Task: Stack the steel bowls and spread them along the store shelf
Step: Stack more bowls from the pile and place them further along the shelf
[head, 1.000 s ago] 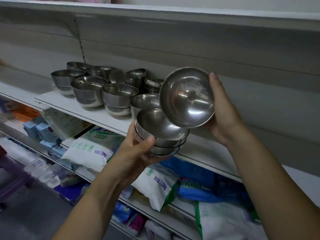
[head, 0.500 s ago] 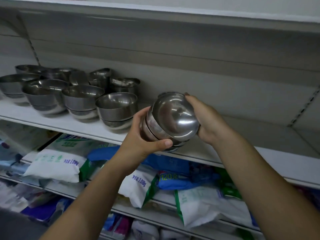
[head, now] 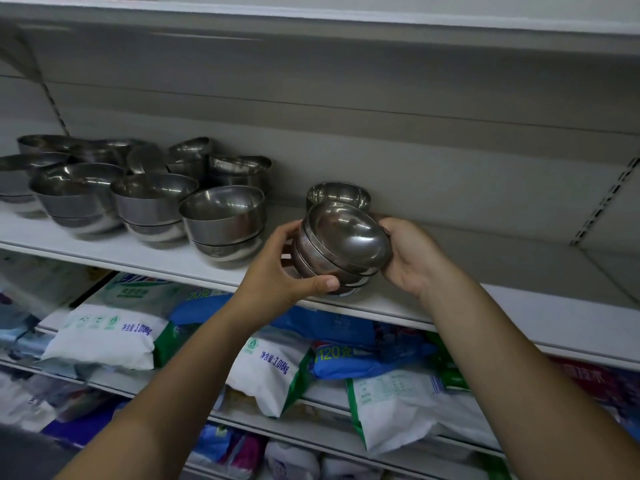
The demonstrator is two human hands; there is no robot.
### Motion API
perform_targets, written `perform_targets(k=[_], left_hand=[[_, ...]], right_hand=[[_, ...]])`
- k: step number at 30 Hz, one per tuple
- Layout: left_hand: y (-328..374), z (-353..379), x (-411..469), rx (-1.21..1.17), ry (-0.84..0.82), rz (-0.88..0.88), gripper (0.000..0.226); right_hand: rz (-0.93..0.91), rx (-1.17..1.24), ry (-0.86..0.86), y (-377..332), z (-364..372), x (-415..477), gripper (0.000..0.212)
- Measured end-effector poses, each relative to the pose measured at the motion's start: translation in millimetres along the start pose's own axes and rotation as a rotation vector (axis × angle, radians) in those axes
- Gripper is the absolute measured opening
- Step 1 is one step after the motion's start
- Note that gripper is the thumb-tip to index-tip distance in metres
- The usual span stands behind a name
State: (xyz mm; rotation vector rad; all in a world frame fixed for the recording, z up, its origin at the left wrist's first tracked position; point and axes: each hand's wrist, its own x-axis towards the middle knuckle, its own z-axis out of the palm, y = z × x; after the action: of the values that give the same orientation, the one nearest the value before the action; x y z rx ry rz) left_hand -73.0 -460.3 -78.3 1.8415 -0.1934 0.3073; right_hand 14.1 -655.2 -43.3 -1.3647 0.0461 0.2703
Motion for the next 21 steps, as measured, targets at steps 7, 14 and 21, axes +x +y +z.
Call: perform_targets(k=[7,14,21], left_hand=[[-10.2,-0.9,1.7,0.108,-0.022,-0.027,0.05],[-11.2,3.7,-3.5,0.394,0.167,-0.006,0.047],[2.0,-20.3,-5.3,0.485,0.498,0.233,0.036]], right_hand=[[-0.124,0.004,-0.049,16.4,10.0,-1.8,0.041],[-0.309,-0.145,-0.028,29.2,19.2,-13.9,0.03],[-0.455,-0.263,-0.089,41.0,23.9,-19.0,0.101]])
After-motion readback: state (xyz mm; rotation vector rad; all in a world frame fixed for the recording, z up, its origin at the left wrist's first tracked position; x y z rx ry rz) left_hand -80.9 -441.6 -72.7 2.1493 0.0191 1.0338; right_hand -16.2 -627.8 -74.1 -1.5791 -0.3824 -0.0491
